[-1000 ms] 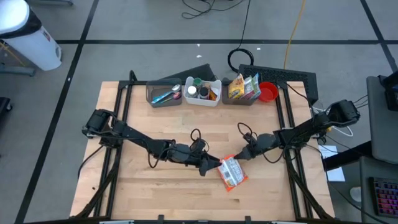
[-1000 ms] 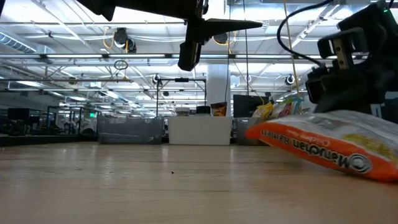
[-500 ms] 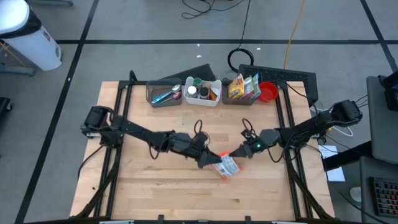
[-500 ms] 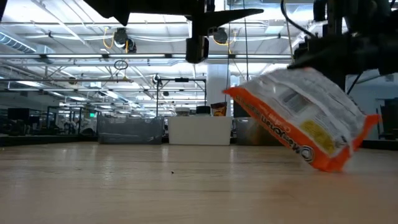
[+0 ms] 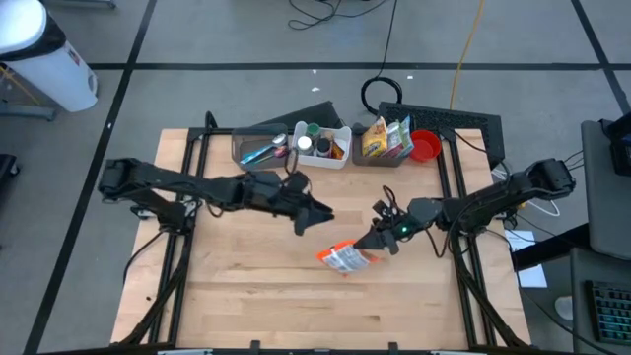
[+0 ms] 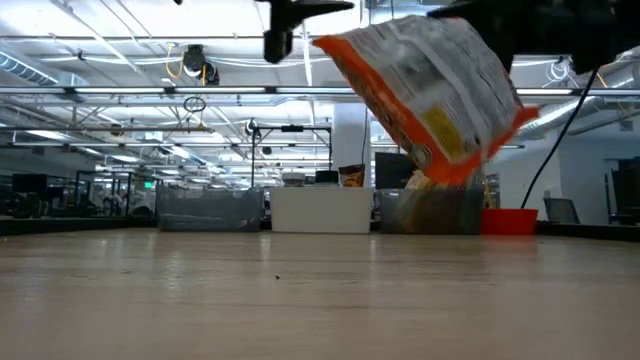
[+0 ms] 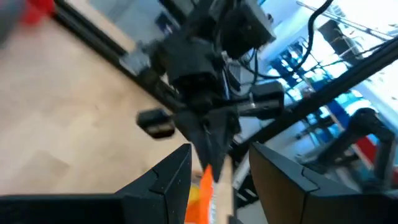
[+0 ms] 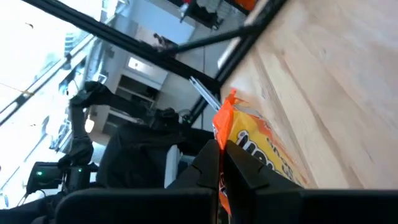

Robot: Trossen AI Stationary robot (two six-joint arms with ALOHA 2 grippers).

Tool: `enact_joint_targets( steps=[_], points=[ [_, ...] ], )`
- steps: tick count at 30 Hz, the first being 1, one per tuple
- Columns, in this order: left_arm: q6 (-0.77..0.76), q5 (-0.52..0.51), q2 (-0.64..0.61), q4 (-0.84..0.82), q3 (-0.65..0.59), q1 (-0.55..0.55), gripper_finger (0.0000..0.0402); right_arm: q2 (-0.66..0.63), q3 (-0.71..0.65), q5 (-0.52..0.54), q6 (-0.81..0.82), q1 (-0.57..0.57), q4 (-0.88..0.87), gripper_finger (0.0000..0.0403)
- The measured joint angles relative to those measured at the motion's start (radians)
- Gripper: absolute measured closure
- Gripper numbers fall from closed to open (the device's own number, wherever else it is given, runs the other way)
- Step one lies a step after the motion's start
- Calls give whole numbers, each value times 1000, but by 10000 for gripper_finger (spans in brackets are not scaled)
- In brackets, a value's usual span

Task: Pick & Place Food Item
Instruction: Put the orange noodle pack into the right black bin

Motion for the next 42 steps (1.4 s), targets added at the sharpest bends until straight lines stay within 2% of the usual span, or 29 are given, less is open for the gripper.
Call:
enact_joint_targets(
  steps=[3, 9, 21, 29, 42],
  points=[
    [50, -63, -59, -117, 0, 4, 234, 0, 31, 1, -19, -18, 1, 403],
    [131, -196, -109, -142, 0, -9, 234, -29, 101, 2, -69, -91, 7, 403],
    [217, -262, -168, -133, -1, -5, 234, -190, 122, -26, -78, -268, -54, 403],
    [261, -351, -169, -125, -1, -5, 234, -207, 122, -27, -70, -282, -49, 403],
    [260, -353, -167, -127, -1, -5, 234, -207, 121, -21, -60, -282, 14, 403]
  ],
)
